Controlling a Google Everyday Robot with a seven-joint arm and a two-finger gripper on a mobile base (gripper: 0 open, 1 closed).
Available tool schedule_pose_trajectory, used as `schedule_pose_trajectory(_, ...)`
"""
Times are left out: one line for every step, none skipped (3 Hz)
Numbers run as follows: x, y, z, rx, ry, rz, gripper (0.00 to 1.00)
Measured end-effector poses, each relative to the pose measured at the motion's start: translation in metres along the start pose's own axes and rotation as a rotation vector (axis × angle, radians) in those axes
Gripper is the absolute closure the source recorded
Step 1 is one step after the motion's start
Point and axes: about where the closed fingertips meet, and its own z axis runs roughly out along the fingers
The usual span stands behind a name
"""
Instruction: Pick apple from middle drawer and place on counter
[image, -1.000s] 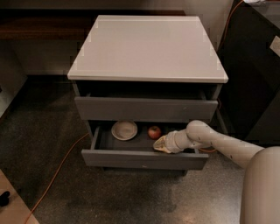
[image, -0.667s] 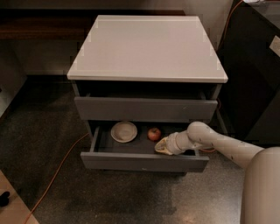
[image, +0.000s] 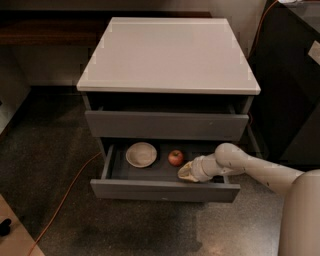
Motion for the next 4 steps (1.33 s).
schedule_pose_trajectory(0.003, 0.025, -0.002, -0.027, -0.011, 0.029, 1.00)
schedule_pose_trajectory(0.003, 0.027, -0.002, -0.029, -0.012, 0.032, 1.00)
schedule_pose_trajectory(0.005, 0.048, -0.004, -0.050, -0.021, 0.058, 1.00)
schedule_pose_trajectory(0.005, 0.055, -0.004, -0.057, -0.024, 0.068, 1.00)
